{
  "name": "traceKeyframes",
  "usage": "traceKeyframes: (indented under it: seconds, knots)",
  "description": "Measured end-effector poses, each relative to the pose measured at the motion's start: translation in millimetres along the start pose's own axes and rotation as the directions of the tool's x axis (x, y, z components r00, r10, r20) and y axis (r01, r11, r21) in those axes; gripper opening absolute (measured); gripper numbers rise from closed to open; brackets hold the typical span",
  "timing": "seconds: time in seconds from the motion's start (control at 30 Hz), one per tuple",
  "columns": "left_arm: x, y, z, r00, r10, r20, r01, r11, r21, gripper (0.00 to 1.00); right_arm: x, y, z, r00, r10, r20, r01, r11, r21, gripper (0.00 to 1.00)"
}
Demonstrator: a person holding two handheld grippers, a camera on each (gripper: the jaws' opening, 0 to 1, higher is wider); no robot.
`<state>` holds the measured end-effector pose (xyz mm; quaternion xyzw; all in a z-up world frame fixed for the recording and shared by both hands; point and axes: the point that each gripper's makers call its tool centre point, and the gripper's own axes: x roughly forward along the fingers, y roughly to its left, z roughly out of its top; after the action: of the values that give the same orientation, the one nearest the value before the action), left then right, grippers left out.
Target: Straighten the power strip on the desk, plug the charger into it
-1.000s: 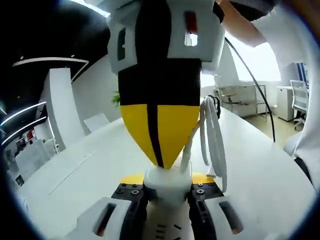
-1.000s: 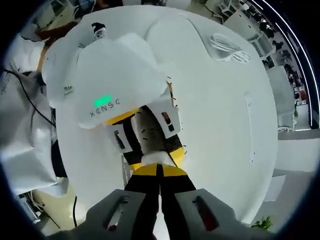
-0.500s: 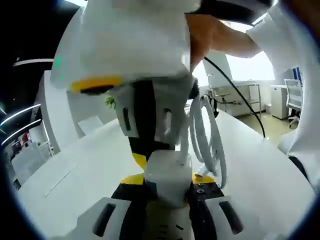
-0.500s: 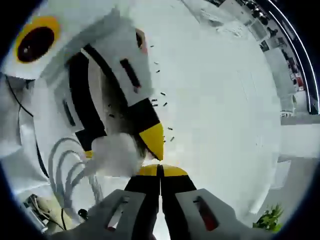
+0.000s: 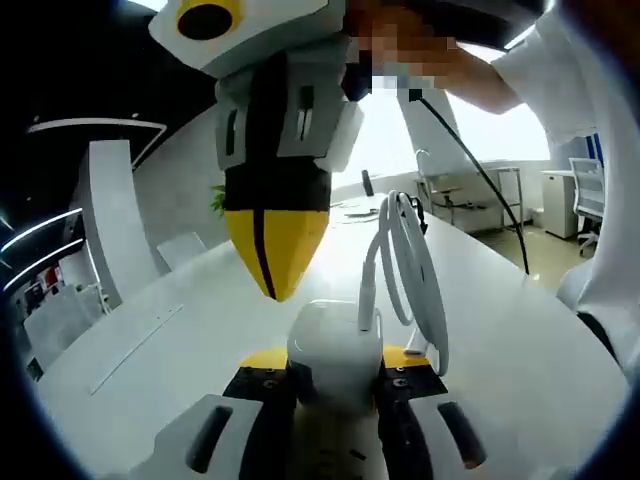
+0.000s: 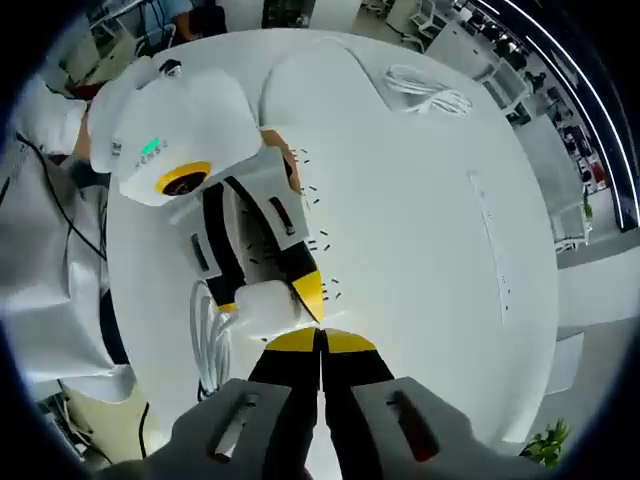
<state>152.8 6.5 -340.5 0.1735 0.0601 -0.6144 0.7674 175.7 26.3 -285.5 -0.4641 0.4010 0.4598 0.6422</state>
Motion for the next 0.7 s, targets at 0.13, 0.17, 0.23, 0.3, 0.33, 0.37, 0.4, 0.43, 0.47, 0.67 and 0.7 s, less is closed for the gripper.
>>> traceKeyframes:
  seconds: [0.13,0.17,0.23,0.3,0.33,0.37,0.4,0.43,0.47,0.67,0.7]
  knots:
    - [0,3.5,-0.8,1.0,-0.002,0.001,0.002,1.0,-0.006,0.32,-10,20,10.8,0.999,0.052,0.013,-0.052,0.999,-0.009,0.01]
    - [0,3.3,-0.7,1.0,-0.003,0.002,0.003,1.0,-0.008,0.32,-8,26,12.2,0.998,0.069,0.0,-0.069,0.997,-0.027,0.01]
    - [-1,6.6,-2.0,1.0,-0.004,0.002,0.004,1.0,-0.01,0.32,-2,27,11.4,0.998,0.046,-0.051,-0.05,0.996,-0.077,0.01]
    - [-1,5.6,-1.7,1.0,-0.004,0.002,0.004,1.0,-0.008,0.32,4,25,12.0,0.996,0.024,-0.081,-0.033,0.994,-0.108,0.01]
    - [-1,4.9,-1.5,1.0,-0.005,0.002,0.005,1.0,-0.007,0.32,7,24,13.2,0.996,0.026,-0.083,-0.034,0.994,-0.104,0.01]
    - [-1,4.7,-1.5,1.0,-0.005,0.002,0.005,1.0,-0.007,0.32,10,24,12.4,0.995,0.034,-0.094,-0.044,0.994,-0.103,0.01]
    - [-1,4.4,-1.4,1.0,-0.005,0.002,0.005,1.0,-0.007,0.32,11,24,12.0,0.994,0.039,-0.102,-0.049,0.994,-0.098,0.01]
    - [-1,3.9,-1.3,1.0,-0.005,0.002,0.005,1.0,-0.006,0.32,12,24,11.0,0.993,0.038,-0.109,-0.048,0.994,-0.097,0.01]
    - [-1,3.7,-1.2,1.0,-0.005,0.002,0.005,1.0,-0.005,0.32,11,23,12.0,0.993,0.04,-0.108,-0.051,0.994,-0.099,0.01]
    - [-1,4.0,-2.3,1.0,-0.009,-0.001,0.009,1.0,-0.004,0.32,12,24,12.3,0.991,0.013,-0.135,-0.027,0.994,-0.107,0.0]
    - [-1,3.5,-2.8,1.0,-0.012,-0.004,0.012,1.0,-0.005,0.32,13,26,13.0,0.99,0.005,-0.14,-0.021,0.994,-0.109,0.0]
